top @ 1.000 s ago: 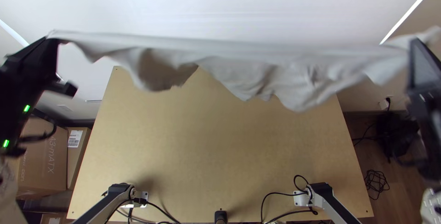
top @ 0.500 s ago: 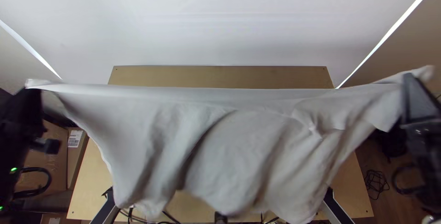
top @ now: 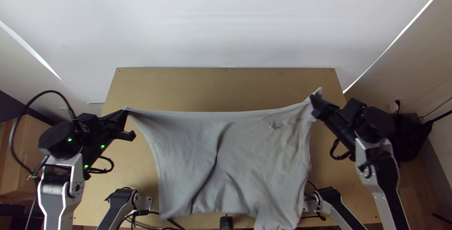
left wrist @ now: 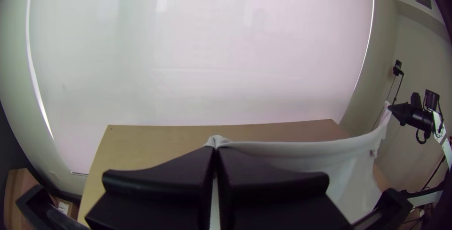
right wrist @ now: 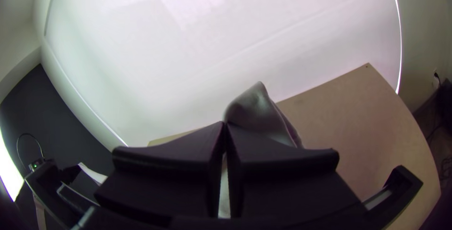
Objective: Fold the t-shirt
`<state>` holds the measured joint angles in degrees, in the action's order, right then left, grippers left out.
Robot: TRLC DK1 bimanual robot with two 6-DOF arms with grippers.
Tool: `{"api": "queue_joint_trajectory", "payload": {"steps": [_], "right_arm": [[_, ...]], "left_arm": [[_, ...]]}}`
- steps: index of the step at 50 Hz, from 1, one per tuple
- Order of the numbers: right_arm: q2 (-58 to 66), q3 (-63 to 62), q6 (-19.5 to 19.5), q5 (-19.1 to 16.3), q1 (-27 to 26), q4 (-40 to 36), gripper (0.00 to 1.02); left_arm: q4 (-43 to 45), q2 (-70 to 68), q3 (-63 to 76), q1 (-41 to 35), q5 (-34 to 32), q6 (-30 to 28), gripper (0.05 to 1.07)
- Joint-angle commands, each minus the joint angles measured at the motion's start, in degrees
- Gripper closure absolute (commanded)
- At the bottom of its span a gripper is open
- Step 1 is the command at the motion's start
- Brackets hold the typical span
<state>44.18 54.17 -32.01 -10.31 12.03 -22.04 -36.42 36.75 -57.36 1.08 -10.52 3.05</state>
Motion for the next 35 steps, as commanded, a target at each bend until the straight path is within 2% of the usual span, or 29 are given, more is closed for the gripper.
{"api": "queue_joint_trajectory", "payload": {"steps": [1,14,23,35], "right_arm": [[4.2,-4.3,-1.6,0.8,0.6,5.8,1.0],[25.2,-4.4,-0.7,2.4,1.0,16.9,1.0],[41.6,3.6,0.6,2.7,0.3,17.5,1.0],[57.2,14.2,2.7,4.2,-0.4,19.1,1.0]], "left_arm": [[5.6,2.7,4.6,0.3,-1.2,0.9,1.05],[17.4,17.7,9.5,0.8,-2.8,-1.1,1.05],[25.5,31.9,6.3,0.9,-3.2,-2.6,1.05],[30.6,51.1,-4.0,1.3,-3.2,-3.2,1.05]]}}
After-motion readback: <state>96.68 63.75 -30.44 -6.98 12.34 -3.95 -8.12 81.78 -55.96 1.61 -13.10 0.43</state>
